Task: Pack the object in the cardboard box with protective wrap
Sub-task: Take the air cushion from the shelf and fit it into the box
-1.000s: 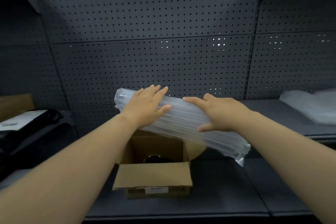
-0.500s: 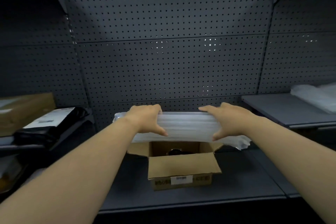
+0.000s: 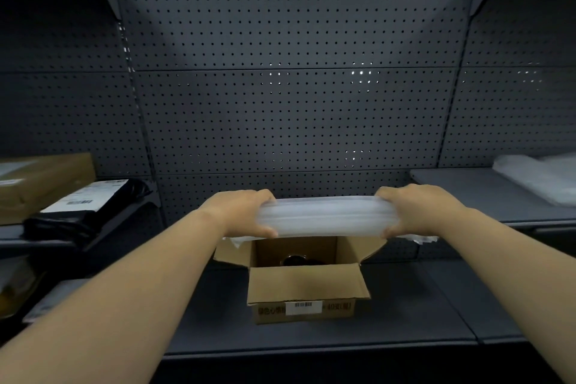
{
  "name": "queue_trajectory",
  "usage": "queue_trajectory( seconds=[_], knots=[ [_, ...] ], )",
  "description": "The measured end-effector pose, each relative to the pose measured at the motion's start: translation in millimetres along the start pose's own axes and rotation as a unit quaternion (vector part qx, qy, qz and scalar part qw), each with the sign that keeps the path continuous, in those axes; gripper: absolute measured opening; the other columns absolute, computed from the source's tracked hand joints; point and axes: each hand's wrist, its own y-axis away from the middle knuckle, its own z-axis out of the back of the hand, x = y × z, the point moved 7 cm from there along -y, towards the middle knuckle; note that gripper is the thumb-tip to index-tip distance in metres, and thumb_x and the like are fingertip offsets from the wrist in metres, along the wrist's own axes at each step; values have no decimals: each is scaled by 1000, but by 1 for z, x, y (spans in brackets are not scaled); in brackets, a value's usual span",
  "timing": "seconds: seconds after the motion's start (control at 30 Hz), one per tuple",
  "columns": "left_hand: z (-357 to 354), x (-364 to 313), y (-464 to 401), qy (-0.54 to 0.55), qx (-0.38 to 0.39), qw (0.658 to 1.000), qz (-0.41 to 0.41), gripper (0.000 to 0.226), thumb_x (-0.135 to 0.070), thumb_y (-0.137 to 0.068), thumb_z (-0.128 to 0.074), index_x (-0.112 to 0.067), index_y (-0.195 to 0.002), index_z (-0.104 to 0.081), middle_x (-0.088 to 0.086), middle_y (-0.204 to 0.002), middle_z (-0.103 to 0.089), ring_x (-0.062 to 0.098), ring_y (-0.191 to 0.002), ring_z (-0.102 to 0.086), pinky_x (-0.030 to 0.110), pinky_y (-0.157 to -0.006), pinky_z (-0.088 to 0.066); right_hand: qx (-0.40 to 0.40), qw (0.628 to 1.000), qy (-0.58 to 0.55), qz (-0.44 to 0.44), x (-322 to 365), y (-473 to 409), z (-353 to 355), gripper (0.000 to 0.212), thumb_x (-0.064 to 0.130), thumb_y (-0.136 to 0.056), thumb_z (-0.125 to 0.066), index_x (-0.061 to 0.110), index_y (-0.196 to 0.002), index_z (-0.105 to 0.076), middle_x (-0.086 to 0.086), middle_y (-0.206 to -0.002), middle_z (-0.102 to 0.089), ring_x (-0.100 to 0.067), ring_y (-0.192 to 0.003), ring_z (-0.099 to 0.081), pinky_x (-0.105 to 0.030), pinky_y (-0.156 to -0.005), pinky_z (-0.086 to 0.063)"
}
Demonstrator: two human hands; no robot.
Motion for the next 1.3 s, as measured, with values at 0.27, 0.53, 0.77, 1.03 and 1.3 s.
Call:
queue_trajectory(
  seconds=[0.27,0.53,0.77,1.03,1.3],
  knots=[
    [0,-4,1,-54,-73,996,18,62,-70,-80,-49,-31,-127,-40,-7,-114,-58,14,-94,-58,35,-82,-53,-8,1000,-14,0,-9,0,-3,59,58,-75,-64,33,-124,-44,5,-97,-61,-18,-86,-58,-27,-62,-40],
    [-5,-4,-3,-69,-126,987,70,63,-78,-77,-43,-29,-117,-45,-6,-104,-59,13,-84,-57,30,-73,-50,-19,1000,-22,8,-8,-15,-7,58,58,-76,-64,32,-125,-44,6,-95,-59,-17,-85,-56,-28,-66,-42],
    [-22,13,-30,-70,-126,984,102,63,-78,-78,-40,-29,-117,-45,-6,-97,-57,13,-80,-54,28,-70,-48,-1,999,-39,6,-6,-58,-25,51,55,-76,-66,31,-118,-49,8,-93,-57,-16,-85,-55,-28,-66,-42],
    [-59,36,-86,-43,-77,990,107,61,-77,-79,-40,-26,-110,-47,-5,-89,-54,15,-80,-58,32,-73,-54,66,997,-48,-5,-3,-117,-63,42,53,-73,-70,32,-96,-43,7,-94,-57,-17,-87,-55,-30,-66,-42],
    [-92,67,-132,-9,-64,993,102,63,-78,-78,-40,-27,-115,-49,-5,-96,-60,14,-83,-60,29,-69,-52,117,990,-63,-43,4,-164,-88,41,51,-73,-71,30,-96,-44,6,-98,-58,-19,-90,-57,-33,-73,-46]
  ],
)
